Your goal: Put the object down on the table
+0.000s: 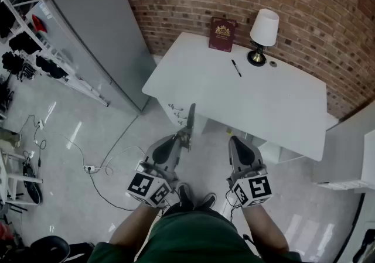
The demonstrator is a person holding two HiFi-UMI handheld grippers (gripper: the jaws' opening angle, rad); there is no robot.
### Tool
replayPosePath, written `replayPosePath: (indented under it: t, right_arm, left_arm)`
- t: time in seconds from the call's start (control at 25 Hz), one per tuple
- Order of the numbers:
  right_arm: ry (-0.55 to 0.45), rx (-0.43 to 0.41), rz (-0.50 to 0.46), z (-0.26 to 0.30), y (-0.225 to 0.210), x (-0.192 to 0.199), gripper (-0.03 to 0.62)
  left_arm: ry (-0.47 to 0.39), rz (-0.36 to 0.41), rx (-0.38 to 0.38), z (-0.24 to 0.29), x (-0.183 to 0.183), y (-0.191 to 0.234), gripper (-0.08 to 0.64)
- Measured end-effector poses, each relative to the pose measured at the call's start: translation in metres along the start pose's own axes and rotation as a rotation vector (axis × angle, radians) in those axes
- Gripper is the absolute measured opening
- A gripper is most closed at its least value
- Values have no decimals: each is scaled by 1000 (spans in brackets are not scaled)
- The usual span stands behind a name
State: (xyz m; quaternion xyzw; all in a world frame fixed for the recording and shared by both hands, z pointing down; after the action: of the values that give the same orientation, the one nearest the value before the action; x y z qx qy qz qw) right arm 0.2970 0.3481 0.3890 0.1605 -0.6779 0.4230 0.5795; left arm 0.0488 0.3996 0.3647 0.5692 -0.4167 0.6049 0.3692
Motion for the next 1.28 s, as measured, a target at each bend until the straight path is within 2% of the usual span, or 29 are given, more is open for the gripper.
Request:
replayPosePath:
  t: [0.12, 0.28, 0.48, 0.68, 1.28]
  right_arm:
    - [3, -1, 0, -3, 1, 12, 2]
    - [-1, -28, 13, 2, 3, 9, 2]
    - [5, -43, 52, 23, 1, 8, 3]
    - [19, -24, 32, 61, -5, 9, 3]
    - [58, 162, -27, 204, 12, -3, 3]
  left_arm:
    - [8, -9, -5, -2, 8, 1, 9]
    - [5, -13, -27, 0, 9, 9, 10]
    - [28, -16, -50, 10, 17, 37, 9]
    - [41, -23, -77, 34, 29, 83, 10]
    - [99, -81, 27, 130, 96, 258, 9]
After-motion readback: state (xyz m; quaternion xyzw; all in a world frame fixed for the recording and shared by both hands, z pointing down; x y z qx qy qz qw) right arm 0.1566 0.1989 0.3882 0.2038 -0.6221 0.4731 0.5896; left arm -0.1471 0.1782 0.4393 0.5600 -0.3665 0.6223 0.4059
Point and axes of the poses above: the fingertips, and each gripper's own axes: z forward along the fingers, y to its left, x out of its underside, the point moved 10 cm from there along -z, backward along the fingers, and after that the axes turned 15 degrees about z, right-handed, at the moved point
